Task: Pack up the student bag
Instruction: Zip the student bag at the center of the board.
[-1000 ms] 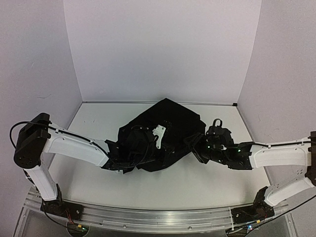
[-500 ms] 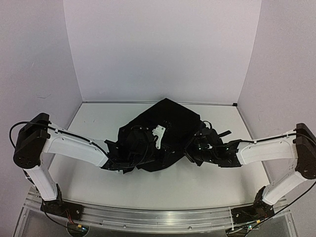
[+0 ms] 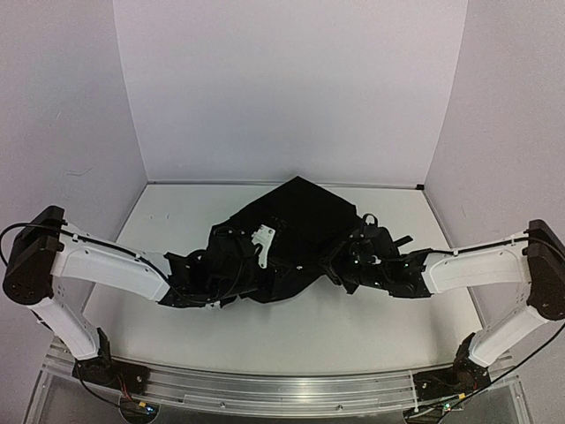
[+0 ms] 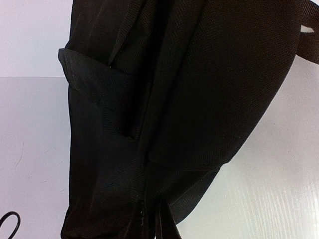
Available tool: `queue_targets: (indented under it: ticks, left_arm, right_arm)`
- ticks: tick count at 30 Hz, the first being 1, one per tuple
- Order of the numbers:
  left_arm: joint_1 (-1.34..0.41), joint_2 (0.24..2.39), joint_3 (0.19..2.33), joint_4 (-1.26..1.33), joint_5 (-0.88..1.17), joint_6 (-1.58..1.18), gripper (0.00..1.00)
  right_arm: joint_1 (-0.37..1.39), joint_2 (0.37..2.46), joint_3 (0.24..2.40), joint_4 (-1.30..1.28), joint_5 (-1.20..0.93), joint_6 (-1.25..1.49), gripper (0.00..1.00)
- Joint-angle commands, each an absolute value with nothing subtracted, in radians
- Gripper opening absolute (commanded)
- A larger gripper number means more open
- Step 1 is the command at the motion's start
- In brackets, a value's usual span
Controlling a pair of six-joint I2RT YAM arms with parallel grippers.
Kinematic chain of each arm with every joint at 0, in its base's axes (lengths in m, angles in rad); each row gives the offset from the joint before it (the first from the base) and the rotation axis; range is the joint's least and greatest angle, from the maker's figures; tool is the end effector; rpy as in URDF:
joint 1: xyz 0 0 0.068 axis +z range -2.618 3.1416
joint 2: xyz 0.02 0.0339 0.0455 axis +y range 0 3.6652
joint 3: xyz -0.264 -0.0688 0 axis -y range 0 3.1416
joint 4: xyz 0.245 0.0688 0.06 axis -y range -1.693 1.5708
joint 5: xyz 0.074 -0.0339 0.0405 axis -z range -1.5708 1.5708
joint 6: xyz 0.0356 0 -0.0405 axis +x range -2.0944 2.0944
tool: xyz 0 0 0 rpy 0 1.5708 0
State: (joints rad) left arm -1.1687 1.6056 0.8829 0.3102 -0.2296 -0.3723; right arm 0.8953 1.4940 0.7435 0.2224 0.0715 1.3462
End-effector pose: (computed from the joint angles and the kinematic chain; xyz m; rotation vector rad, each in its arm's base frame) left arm 0.1453 -0.3209 0.2167 0.6522 1.9489 -0.7639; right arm 0.1986 0.2438 0.1983 0.5763 2.2955 1.1869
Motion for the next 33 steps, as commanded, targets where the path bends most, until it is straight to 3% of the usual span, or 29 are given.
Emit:
queue_targets:
  ticks: [1, 20, 33]
  left_arm:
    - [-1.140, 1.457, 0.855, 0.288, -0.289, -0.375, 0.00]
    - [-0.991, 1.360, 0.863, 0.228, -0.060, -0.367, 0.00]
    - [-0.964, 1.311, 0.835, 0.177, -0.010, -0.401, 0.00]
  right_arm:
    - [0.795, 1.481, 0.709, 0.147, 0.182, 1.314, 0.00]
    - [0.676, 1.491, 0.682, 0.147, 0.174, 1.260, 0.00]
    - [0.594, 1.453, 0.682, 0.172, 0.115, 1.138, 0.00]
